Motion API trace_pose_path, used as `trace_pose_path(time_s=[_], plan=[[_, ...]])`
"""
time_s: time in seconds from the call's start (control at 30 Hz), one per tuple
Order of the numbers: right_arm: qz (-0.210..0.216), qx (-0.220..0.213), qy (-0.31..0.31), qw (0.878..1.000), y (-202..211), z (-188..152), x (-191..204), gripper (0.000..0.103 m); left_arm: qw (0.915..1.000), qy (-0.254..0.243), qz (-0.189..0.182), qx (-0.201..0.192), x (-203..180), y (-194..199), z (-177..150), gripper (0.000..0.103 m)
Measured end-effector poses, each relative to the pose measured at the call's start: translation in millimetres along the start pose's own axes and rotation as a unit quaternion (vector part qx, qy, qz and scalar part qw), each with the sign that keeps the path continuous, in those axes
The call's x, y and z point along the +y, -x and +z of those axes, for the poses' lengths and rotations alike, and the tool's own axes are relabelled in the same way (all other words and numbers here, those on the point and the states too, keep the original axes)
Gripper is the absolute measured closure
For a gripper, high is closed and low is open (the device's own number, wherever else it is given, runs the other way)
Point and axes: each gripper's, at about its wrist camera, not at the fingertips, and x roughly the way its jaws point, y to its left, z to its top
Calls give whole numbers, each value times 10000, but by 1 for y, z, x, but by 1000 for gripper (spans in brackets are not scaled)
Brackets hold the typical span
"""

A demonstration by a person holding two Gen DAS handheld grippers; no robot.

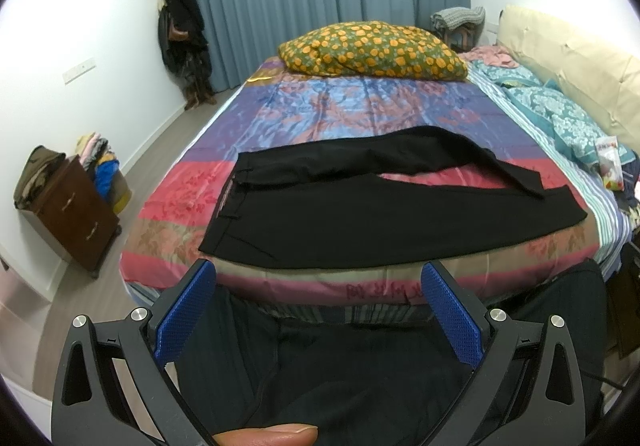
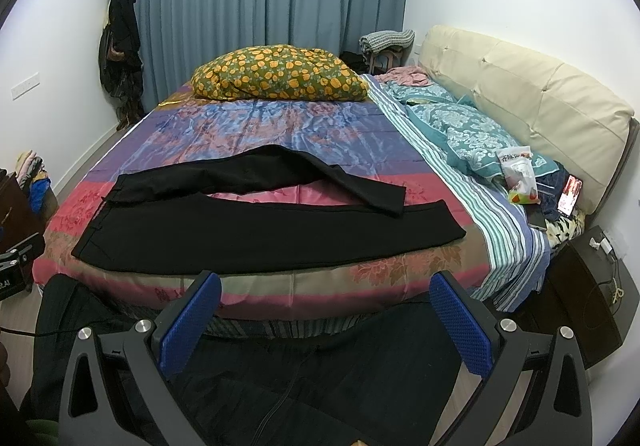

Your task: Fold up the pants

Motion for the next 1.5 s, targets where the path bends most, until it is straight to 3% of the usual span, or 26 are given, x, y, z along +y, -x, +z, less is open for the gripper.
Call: trace_pose_path(time_s=[0.33, 0.8, 1.5], plan=[[-56, 14, -9, 10000, 2, -1, -3, 0, 9998, 72, -168, 118, 2, -4, -1, 0], [-84, 5, 11, 10000, 4, 3, -5, 0, 9996, 169, -88, 210, 8, -7, -2, 0], [249, -7, 256, 9994, 5, 2, 10, 0, 9991, 196, -355, -132, 8, 4, 1, 0]])
